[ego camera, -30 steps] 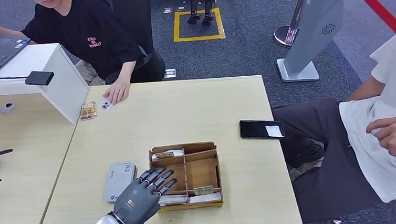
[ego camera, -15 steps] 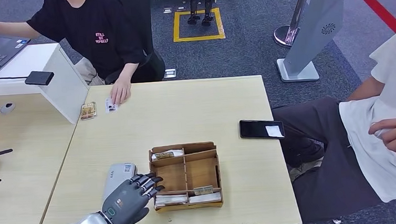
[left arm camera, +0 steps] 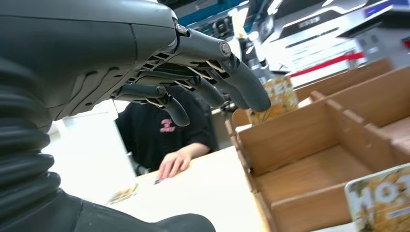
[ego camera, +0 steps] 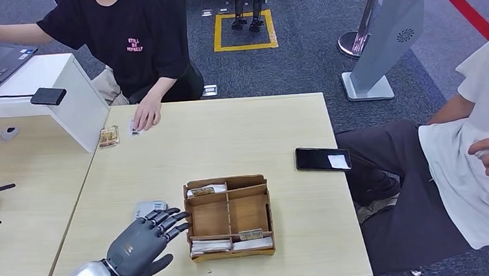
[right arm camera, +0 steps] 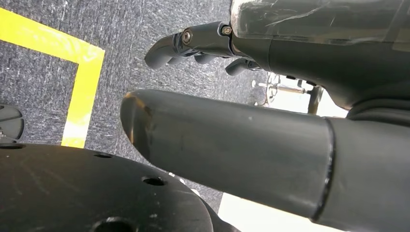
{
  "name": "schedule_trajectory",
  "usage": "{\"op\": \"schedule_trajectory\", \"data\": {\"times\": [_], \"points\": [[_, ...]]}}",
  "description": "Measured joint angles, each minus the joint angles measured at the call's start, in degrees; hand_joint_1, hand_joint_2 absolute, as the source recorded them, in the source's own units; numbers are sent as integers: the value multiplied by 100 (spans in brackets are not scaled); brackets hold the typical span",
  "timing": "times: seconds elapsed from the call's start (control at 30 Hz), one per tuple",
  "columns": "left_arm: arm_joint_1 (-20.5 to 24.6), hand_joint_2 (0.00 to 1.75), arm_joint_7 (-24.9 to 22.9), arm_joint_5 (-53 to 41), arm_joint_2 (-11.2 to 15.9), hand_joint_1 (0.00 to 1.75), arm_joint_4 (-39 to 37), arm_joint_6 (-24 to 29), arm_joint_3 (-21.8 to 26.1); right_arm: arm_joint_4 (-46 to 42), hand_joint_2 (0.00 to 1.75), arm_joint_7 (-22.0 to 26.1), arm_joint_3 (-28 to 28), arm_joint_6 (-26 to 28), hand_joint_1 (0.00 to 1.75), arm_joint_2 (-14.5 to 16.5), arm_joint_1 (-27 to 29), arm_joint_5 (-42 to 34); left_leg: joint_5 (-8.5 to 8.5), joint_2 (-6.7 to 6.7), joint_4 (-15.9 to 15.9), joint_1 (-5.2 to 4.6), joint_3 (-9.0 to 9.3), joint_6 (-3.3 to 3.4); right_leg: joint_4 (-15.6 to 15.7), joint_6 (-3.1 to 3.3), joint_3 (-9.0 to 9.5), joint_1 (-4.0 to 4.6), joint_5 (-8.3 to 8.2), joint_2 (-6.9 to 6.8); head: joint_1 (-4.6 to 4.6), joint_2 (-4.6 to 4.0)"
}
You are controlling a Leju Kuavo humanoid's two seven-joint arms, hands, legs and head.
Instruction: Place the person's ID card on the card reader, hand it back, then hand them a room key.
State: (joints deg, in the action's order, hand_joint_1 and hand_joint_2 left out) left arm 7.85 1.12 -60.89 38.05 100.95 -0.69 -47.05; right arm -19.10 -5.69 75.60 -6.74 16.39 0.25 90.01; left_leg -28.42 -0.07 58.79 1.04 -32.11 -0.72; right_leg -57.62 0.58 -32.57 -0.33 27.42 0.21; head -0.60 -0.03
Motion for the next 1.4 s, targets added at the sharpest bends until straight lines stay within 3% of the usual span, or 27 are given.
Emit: {"op": "schedule_trajectory", "data": {"times": [0.47, 0.73, 0.97, 1.4], "points": [[-53, 175, 669, 1131, 336, 40, 433, -518, 93, -3, 0, 16, 0, -61, 0, -12, -6, 0, 0, 0, 0, 0, 0, 0, 0, 1, 1, 0, -1, -1, -1, 1], [-255, 175, 896, 1481, 338, 41, 546, -495, 93, 25, 0, 16, 0, -44, 0, -26, -26, 0, 0, 1, 0, -1, 0, 0, 0, 0, 0, 0, 0, 1, -3, 0], [-581, 175, 918, 1311, 14, 40, 552, -122, 91, 35, 0, 22, 0, -40, 0, -26, -31, 0, -1, 2, 0, -2, 0, 1, 1, 0, 0, -1, 0, 0, -3, -1], [-977, 175, 416, 655, -631, 41, 464, 615, 82, -6, 0, 52, 0, -62, 0, -12, -30, -13, -2, 1, 0, -1, 0, 1, 1, 0, 0, -1, 0, 0, -3, 1]]}}
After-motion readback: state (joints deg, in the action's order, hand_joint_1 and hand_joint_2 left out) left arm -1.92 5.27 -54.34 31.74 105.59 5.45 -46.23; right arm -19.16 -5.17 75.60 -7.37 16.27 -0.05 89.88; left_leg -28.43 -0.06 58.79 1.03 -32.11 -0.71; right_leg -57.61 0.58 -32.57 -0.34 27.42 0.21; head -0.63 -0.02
